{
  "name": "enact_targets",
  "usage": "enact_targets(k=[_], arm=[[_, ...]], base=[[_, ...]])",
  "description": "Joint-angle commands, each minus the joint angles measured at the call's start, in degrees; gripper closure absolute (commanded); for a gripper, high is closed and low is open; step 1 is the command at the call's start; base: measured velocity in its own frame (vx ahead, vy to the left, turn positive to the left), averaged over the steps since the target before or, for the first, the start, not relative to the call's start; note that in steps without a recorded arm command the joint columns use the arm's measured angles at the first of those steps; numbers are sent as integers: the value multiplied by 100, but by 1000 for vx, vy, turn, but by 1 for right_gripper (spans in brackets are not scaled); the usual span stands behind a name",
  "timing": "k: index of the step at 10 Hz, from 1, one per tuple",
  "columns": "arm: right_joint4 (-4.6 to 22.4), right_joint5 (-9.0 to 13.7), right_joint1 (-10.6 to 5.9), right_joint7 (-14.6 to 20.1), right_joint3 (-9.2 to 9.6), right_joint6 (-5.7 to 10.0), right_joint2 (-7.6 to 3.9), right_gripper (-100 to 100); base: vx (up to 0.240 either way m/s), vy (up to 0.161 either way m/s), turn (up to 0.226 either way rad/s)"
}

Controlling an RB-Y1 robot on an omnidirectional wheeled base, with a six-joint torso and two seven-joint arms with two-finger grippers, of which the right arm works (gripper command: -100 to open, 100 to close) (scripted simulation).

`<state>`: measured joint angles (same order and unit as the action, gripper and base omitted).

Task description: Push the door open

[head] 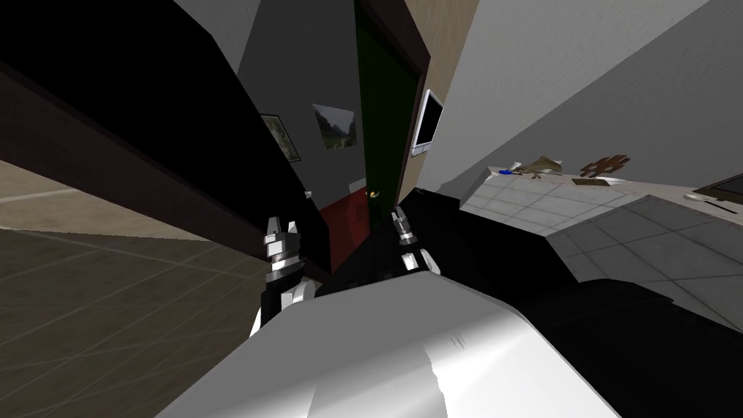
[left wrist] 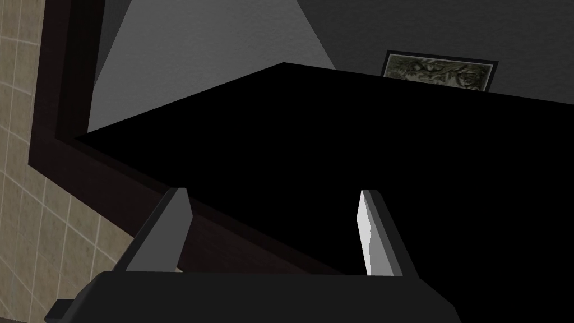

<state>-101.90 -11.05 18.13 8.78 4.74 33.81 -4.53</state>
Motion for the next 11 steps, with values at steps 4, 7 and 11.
enact_targets(k=[4, 7, 11], arm=[[717, -108, -310, 146, 13, 198, -67, -100], [1169, -184, -496, 236, 34, 314, -98, -100], [1774, -288, -748, 360, 62, 470, -132, -100]], base=[[94, -69, 44], [87, -74, 51], [95, -75, 49]])
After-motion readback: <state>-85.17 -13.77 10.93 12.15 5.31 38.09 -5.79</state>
